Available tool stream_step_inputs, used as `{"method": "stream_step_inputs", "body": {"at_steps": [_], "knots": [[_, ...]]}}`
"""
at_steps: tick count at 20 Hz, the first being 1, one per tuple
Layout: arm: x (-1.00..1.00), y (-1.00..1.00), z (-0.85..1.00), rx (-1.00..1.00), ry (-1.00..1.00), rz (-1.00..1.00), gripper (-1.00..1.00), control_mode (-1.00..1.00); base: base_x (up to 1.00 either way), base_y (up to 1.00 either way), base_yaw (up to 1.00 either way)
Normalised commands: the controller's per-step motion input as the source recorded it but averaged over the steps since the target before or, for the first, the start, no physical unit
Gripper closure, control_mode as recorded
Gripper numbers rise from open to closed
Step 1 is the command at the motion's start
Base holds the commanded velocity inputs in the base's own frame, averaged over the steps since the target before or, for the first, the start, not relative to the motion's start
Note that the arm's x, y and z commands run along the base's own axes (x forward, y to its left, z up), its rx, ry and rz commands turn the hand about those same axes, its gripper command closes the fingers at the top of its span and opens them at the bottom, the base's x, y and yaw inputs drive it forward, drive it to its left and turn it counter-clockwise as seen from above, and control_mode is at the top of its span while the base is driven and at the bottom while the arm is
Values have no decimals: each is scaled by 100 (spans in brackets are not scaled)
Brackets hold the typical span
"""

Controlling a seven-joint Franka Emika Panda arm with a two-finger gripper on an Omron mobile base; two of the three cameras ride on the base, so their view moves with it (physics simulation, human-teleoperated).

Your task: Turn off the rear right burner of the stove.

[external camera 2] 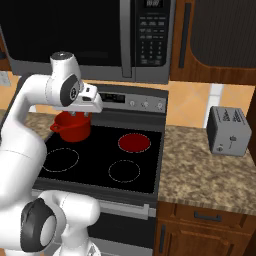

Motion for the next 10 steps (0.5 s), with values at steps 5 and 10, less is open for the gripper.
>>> {"method": "stream_step_inputs", "body": {"at_steps": [5,10], "knots": [[-8,12,0,-4,0,1,-100,-100,0,0,0],[-18,80,0,-17,-3,14,-100,-100,0,0,0]]}}
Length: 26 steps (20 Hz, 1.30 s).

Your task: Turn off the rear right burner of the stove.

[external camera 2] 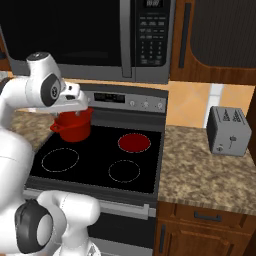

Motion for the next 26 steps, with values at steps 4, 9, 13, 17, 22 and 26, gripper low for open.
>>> {"method": "stream_step_inputs", "body": {"at_steps": [4,9,13,17,22,26], "knots": [[-3,83,0,-3,-6,13,-100,-100,0,0,0],[-17,-4,0,3,-27,1,-100,-100,0,0,0],[-35,-36,-4,11,-31,0,-100,-100,0,0,0],[-20,-52,-19,15,-26,0,-100,-100,0,0,0],[-1,-50,-17,13,-16,0,-100,-100,0,0,0],[-10,-48,-21,16,-15,0,-100,-100,0,0,0]]}}
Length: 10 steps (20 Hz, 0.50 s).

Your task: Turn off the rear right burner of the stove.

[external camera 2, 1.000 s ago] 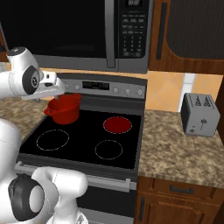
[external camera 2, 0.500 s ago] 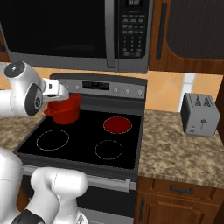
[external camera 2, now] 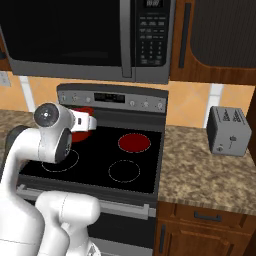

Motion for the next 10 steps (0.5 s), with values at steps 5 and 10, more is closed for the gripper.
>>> {"method": "stream_step_inputs", "body": {"at_steps": [5,10], "knots": [[-2,-54,-20,15,-17,1,-100,-100,0,0,0],[-2,-77,-2,3,-14,0,-100,-100,0,0,0]]}}
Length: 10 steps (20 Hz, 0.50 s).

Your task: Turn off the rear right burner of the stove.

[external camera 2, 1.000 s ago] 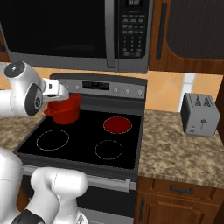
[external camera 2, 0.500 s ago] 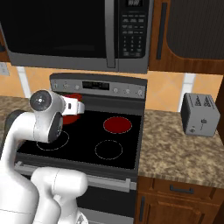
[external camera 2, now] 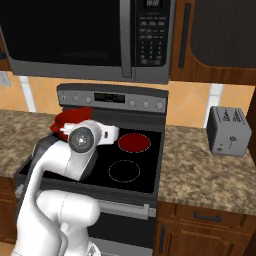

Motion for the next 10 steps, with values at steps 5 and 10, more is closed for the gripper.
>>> {"method": "stream_step_inputs", "body": {"at_steps": [5,10], "knots": [[6,-66,0,17,-1,-5,-100,-100,0,0,0],[36,-37,0,34,2,-17,-100,-100,0,0,0]]}}
